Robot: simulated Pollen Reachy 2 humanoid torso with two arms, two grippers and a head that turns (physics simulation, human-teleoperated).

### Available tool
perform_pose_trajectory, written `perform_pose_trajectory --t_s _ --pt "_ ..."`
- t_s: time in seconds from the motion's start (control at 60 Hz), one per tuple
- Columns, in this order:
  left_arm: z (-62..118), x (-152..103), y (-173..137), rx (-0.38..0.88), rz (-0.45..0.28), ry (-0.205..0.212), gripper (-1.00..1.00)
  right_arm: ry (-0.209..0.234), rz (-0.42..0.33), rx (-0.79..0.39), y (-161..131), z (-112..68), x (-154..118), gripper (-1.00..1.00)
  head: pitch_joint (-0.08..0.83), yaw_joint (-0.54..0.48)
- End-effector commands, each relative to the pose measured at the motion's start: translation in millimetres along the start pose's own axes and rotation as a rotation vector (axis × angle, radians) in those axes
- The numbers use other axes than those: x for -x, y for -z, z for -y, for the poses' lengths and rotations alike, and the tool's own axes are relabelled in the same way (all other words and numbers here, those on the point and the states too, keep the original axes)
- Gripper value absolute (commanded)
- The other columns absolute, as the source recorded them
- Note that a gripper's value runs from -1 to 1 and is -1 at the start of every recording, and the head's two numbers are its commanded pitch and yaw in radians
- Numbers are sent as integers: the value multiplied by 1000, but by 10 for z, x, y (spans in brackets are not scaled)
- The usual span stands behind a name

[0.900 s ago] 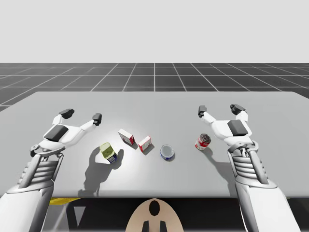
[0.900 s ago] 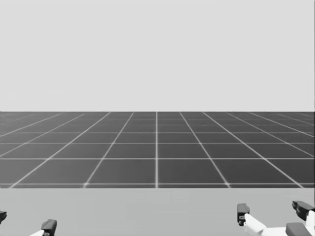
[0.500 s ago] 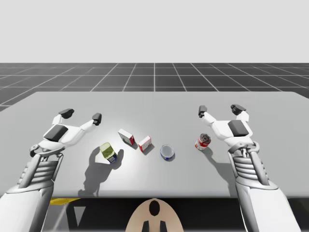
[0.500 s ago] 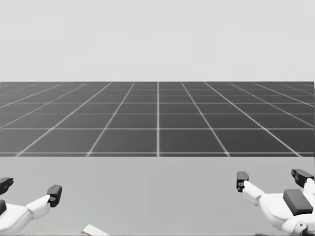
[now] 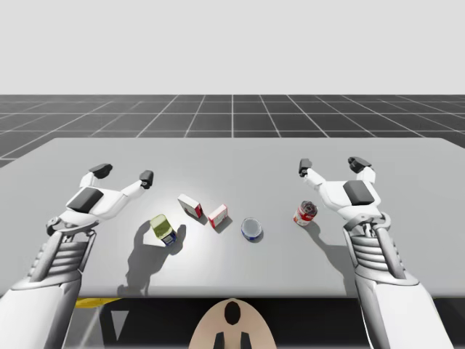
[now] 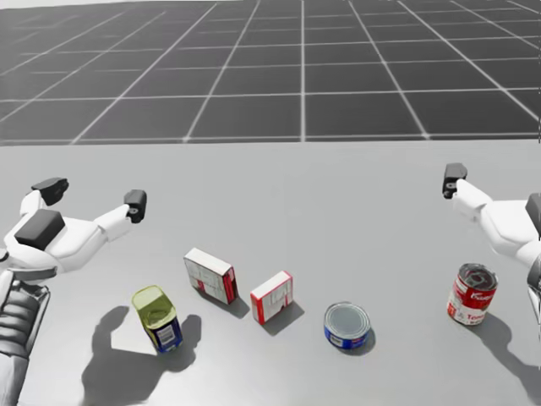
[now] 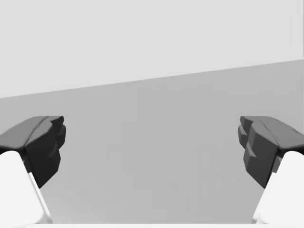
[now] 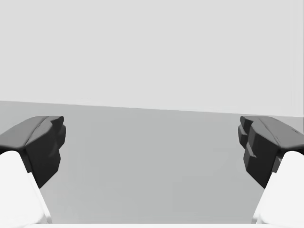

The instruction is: Lift the pudding box off the table.

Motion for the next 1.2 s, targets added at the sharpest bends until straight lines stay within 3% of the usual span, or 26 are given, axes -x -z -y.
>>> perform_pose_trajectory --t_s 0.017,0.333,0.517,0.6,0.667,0.7,0.817,0.917,0.983,1.2 --pt "3 9 6 3 -3 1 -1000 -3 -1 -1 -6 -4 -3 -1000 511 117" --pt "28 12 2 13 -1 4 -1000 -8 -8 -7 -16 -18 5 -1000 596 230" --pt "44 8 -2 19 0 5 -1000 -8 -11 -9 -24 -36 8 -1000 610 242" --pt "83 -25 -26 36 -6 -14 -1000 -8 -13 -8 -25 -42 14 -1000 612 240" --pt "123 -93 -58 54 -47 -37 -1000 -10 -17 -9 -21 -52 28 -1000 612 238" --pt "142 -128 -69 83 -118 -49 -1000 -12 -20 -9 -16 -59 42 -1000 612 236" --pt "196 -173 -114 125 -258 -55 -1000 -20 -30 -5 9 -56 84 -1000 614 238" --pt "312 -244 -170 211 -378 -34 -1000 -23 -32 -4 20 -48 96 -1000 616 248" --pt "403 -279 -207 262 -414 -7 -1000 -25 -30 -4 26 -44 97 -1000 615 249" --pt "629 -282 -232 420 -530 -15 -1000 -25 -30 -8 36 -36 99 -1000 610 244"
